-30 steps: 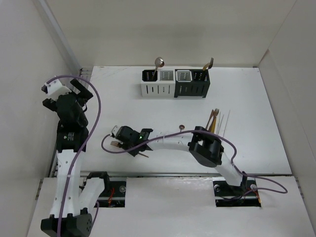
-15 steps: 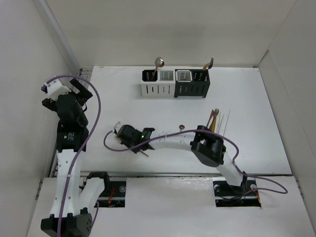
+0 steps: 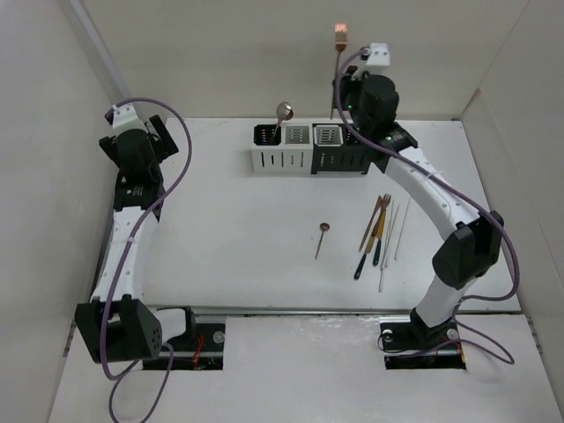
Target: Sort the eating utensils into containers
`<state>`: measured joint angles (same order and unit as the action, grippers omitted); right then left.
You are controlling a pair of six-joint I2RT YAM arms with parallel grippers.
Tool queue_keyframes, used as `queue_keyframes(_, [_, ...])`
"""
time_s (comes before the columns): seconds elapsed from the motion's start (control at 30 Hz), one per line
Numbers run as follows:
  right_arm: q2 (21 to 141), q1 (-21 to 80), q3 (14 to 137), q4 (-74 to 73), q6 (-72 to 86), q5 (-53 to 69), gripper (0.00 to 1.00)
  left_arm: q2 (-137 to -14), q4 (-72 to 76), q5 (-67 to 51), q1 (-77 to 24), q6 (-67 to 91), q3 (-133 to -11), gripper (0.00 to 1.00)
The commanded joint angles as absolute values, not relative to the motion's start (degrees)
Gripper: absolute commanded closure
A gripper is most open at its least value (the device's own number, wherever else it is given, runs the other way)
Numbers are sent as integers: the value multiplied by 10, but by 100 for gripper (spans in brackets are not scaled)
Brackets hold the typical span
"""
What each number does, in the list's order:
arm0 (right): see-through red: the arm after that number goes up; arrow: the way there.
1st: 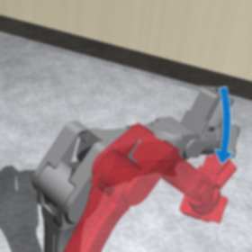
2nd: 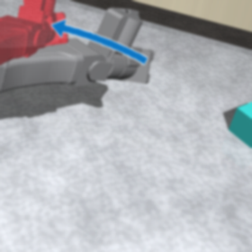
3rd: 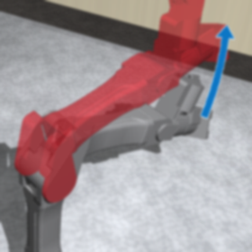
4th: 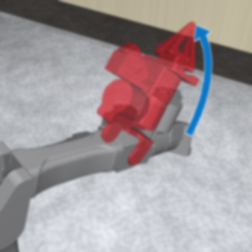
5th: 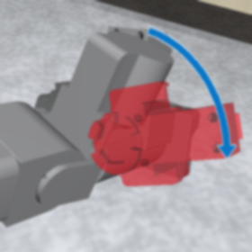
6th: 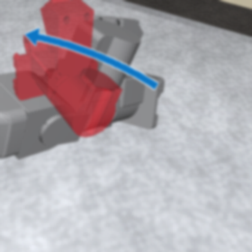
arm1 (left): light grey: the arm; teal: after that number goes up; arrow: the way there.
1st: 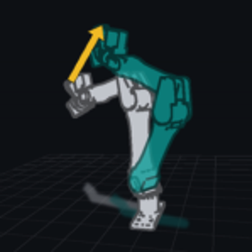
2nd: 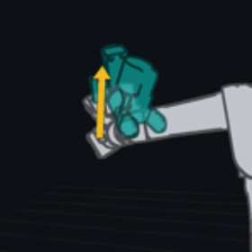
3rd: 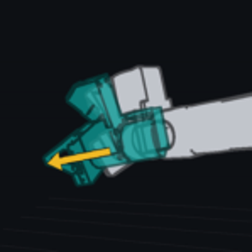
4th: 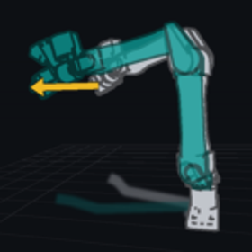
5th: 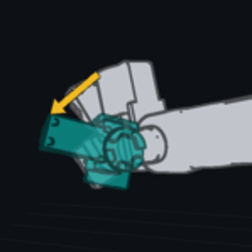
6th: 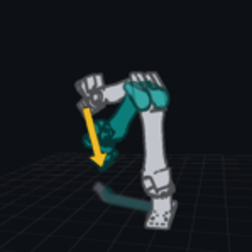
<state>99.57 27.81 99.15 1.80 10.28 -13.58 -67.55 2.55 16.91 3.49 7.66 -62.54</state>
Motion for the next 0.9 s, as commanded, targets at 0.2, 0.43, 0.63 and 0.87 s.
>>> queue_keyframes(0.2, [1105,190,965,221,124,-297,100,-744,95,119,-3,41,-685,13])
queue_keyframes(0.43, [1165,164,968,229,124,-302,100,-776,70,119,-8,41,-711,13])
queue_keyframes(0.63, [1172,164,918,229,134,-301,100,-776,76,108,-13,41,-697,13])
queue_keyframes(0.87, [1173,177,897,178,155,-295,78,-814,5,-29,-105,-64,-702,14])
